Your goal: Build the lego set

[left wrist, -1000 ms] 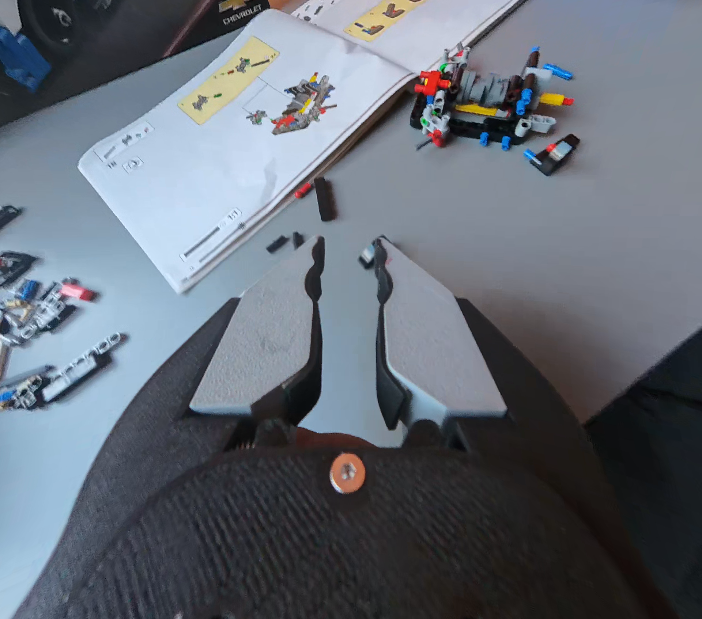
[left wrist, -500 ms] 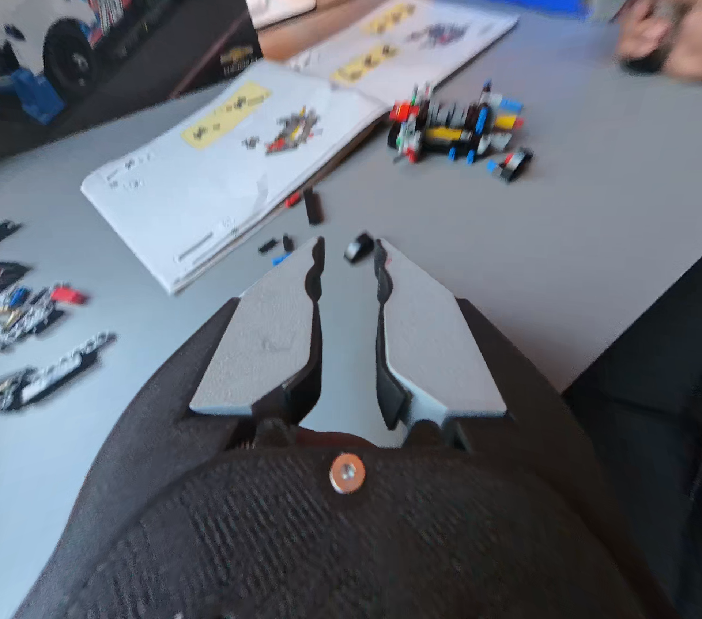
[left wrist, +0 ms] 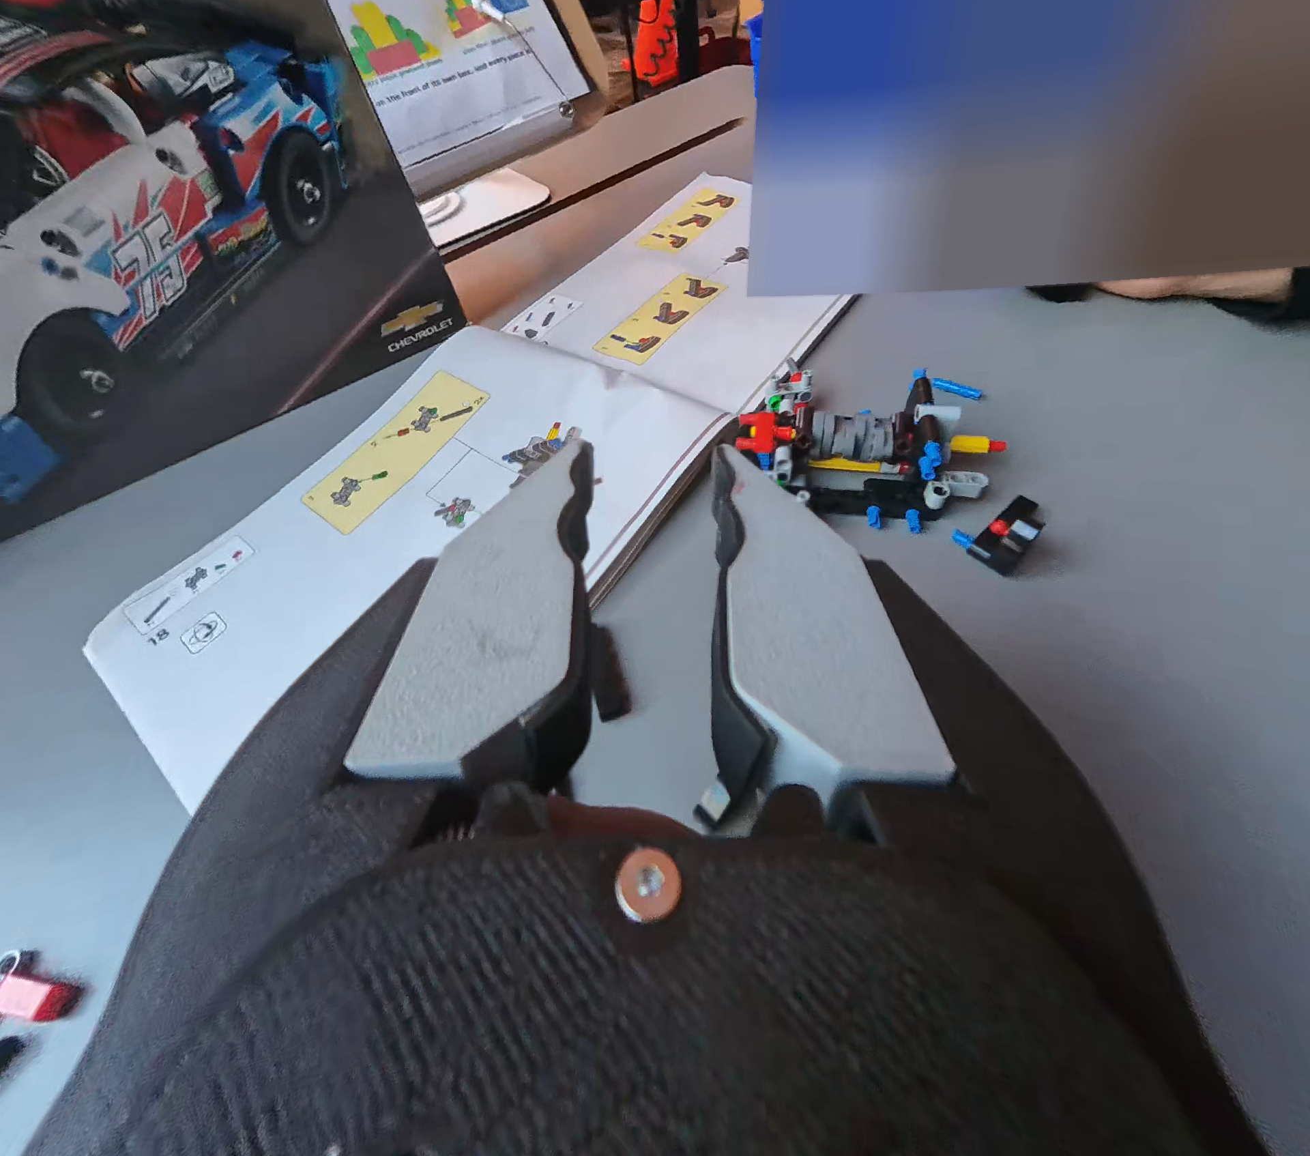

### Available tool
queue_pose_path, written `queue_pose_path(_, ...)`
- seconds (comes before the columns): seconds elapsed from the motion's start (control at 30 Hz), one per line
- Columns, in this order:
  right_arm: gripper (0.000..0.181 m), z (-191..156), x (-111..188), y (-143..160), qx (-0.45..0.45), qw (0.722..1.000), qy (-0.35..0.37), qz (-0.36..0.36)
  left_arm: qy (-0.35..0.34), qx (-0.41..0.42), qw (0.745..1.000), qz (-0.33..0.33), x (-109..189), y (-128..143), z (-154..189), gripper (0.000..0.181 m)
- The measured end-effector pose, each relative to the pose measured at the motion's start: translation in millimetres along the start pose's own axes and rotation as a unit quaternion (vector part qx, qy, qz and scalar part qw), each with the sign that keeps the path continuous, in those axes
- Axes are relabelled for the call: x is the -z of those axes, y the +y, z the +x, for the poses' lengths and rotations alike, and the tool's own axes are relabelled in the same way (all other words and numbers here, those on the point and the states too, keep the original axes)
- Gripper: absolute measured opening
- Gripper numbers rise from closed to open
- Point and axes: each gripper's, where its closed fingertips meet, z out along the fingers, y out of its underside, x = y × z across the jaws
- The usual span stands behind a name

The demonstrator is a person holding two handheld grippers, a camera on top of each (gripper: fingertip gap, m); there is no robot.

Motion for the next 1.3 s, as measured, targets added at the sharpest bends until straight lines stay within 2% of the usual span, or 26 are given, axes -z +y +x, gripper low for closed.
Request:
queue_pose_path(0.17,0.0,-3.5,0.1,1.1,0.002,1.0,-0.002,-0.003,-0.03,0.031,0.999,0.006,0.4,4.0,16.7,0.028)
queue_pose_path(0.27,0.0,-3.9,4.2,1.4,-0.028,1.0,-0.006,-0.001,-0.047,-0.01,0.999,-0.022,12.1,11.0,16.5,0.028)
queue_pose_path(0.4,0.001,-5.8,8.0,-1.9,-0.065,0.997,-0.026,0.014,0.008,-0.008,0.995,-0.097,30.1,31.4,34.0,0.031)
queue_pose_path(0.5,0.007,-8.6,6.1,0.2,-0.069,0.997,-0.04,0.005,-0.007,-0.032,0.989,-0.142,44.1,53.1,34.6,0.032)
queue_pose_path(0.67,0.016,-27.4,6.3,4.2,-0.053,0.995,-0.08,-0.017,0.01,0.018,0.991,-0.13,58.1,60.4,44.2,0.032)
queue_pose_path(0.77,0.015,-71.1,10.5,8.0,-0.02,0.984,-0.174,-0.037,0.061,0.039,0.991,-0.109,42.7,48.2,73.7,0.027)
queue_pose_path(0.87,0.018,-90.9,6.3,23.6,0.031,0.978,-0.194,-0.076,0.104,-0.021,0.983,-0.147,14.3,50.4,107.6,0.035)
queue_pose_path(1.03,0.021,-94.5,10.8,25.0,0.042,0.975,-0.206,-0.079,0.144,-0.102,0.97,-0.169,-21.4,50.9,136.8,0.037)
queue_pose_path(1.23,0.02,-93.4,17.2,23.1,0.028,0.973,-0.215,-0.071,0.168,-0.097,0.967,-0.165,-36.7,52.1,141.7,0.025)
queue_pose_path(1.3,0.02,-93.8,17.6,23.7,0.025,0.972,-0.22,-0.074,0.178,-0.095,0.965,-0.165,-37.3,54.3,142.5,0.014)
